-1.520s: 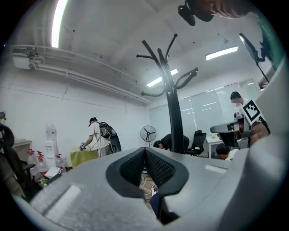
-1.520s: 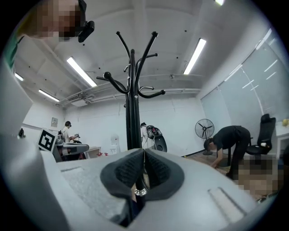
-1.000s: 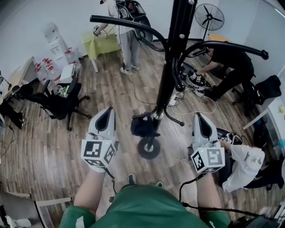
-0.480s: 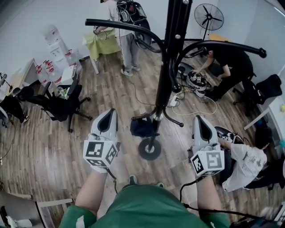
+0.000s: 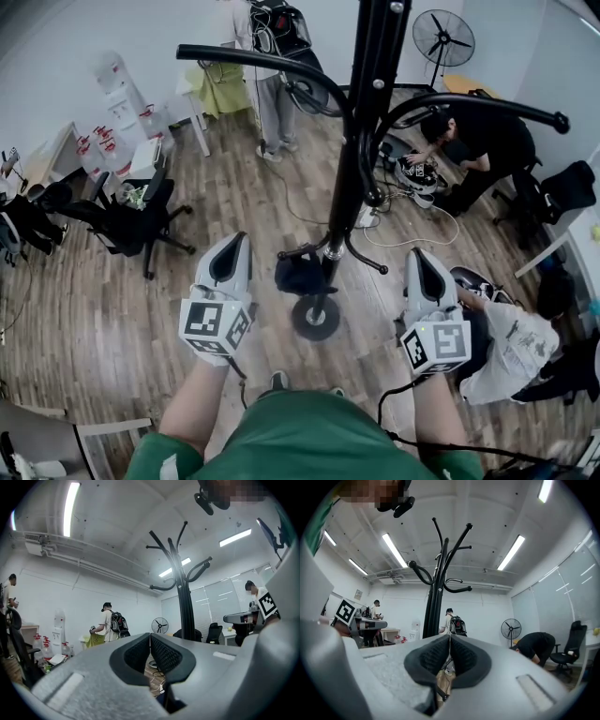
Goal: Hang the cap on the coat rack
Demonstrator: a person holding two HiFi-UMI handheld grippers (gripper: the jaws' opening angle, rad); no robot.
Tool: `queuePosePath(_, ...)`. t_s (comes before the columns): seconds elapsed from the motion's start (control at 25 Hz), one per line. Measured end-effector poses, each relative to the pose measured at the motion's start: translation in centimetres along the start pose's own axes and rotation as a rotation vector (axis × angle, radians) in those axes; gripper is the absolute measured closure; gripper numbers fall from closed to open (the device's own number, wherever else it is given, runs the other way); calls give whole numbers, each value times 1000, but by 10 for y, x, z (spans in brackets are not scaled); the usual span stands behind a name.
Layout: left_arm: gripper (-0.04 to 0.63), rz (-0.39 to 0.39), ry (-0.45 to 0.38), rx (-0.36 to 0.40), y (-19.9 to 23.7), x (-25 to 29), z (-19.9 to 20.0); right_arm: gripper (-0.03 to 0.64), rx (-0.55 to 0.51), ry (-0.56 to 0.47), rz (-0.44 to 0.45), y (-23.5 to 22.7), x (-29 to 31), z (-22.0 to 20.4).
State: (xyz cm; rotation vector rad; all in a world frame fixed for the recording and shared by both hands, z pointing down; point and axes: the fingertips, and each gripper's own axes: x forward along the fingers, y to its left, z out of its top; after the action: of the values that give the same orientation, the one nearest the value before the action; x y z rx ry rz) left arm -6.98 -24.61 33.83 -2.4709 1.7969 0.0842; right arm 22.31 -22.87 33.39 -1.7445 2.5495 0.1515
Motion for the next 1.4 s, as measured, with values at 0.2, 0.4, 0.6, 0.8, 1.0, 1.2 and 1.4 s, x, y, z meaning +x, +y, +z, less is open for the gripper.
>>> queuePosePath(0.2, 583, 4, 3, -5, 4, 2, -5, 611, 0, 6, 1, 0, 6, -4)
queuePosePath(0.4, 583, 12, 5, -11, 10, 3, -11, 611, 16, -1, 7, 4, 11, -7)
queuePosePath(0.6, 583, 27, 7, -20, 15, 4, -13, 611, 38, 11, 11, 3, 13, -8)
queuePosePath(0.8, 583, 20, 19, -31, 16, 5, -21, 612, 20, 23, 25, 11, 17, -9)
queuePosePath(1.0, 583, 13, 29, -37, 19, 6, -28, 612, 18, 27, 23, 14, 18, -9)
queuePosePath(1.2, 583, 8, 47, -54, 23, 7, -34, 612, 17, 30, 12, 15, 21, -6)
queuePosePath(1.4, 583, -8, 50, -57, 28, 10, -41, 612, 7, 29, 4, 21, 26, -6)
